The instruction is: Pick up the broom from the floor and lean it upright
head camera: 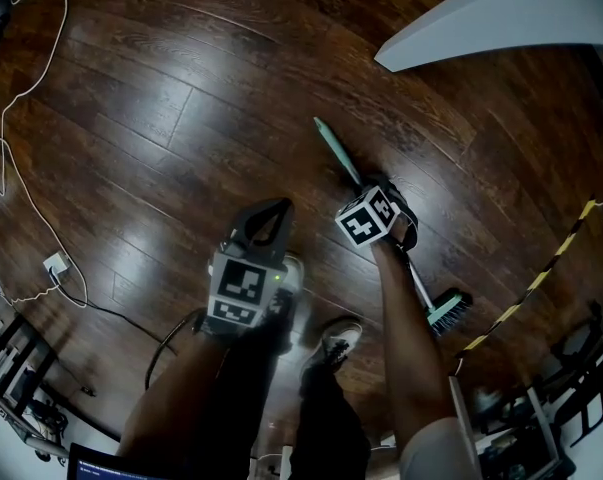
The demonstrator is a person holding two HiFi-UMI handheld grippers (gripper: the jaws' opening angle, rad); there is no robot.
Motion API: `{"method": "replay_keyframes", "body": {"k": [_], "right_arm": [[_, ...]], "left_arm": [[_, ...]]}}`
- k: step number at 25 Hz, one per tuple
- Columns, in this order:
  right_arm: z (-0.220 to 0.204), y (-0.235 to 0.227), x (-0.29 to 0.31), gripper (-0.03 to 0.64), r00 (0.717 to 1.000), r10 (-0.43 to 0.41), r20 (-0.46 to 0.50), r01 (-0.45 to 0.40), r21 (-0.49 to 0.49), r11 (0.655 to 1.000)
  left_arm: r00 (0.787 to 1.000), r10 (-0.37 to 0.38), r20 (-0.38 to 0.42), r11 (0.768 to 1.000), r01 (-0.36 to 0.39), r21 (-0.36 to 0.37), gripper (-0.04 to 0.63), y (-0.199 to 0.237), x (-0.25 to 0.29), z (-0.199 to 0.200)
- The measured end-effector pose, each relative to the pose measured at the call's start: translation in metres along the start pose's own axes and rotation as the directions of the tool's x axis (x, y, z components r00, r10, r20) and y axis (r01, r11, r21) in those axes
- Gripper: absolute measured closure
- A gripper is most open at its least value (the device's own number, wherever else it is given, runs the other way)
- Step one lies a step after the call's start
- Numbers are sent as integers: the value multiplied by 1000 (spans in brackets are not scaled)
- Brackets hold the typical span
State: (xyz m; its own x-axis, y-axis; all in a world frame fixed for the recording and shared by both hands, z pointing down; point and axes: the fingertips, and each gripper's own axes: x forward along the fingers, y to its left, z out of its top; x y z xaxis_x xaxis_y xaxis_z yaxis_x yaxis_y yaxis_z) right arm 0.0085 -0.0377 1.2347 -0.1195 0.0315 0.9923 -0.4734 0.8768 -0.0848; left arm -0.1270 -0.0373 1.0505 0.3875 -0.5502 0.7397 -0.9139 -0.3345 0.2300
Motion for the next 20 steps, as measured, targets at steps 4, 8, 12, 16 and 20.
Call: {"method": "replay_keyframes", "body": {"k": [4,8,12,16,20], "right_arm": [[-3,0,2,514,1000,10,28,-12,79,997],[-9,-8,-9,529,998,-24,66,11,183,983],[-9,-18,-46,531,983,-124,139,91,227,970],[-16,-26,-108,531,947,-230,225,167,268,949],[-27,-31,-181,529,900,-317,299,217,323,921]], "left_arm": [[1000,8,-9,1000,-8,-2,594,-1,0,-1],[1000,6,-10,1000,-6,3,594,-2,-1,4],[1000,23,-17,1000,-23,-10,594,2,-9,10],[1000,9,15,1000,-9,3,594,-15,-21,36],[999,-17,48,999,16,31,594,-37,-36,75]]}}
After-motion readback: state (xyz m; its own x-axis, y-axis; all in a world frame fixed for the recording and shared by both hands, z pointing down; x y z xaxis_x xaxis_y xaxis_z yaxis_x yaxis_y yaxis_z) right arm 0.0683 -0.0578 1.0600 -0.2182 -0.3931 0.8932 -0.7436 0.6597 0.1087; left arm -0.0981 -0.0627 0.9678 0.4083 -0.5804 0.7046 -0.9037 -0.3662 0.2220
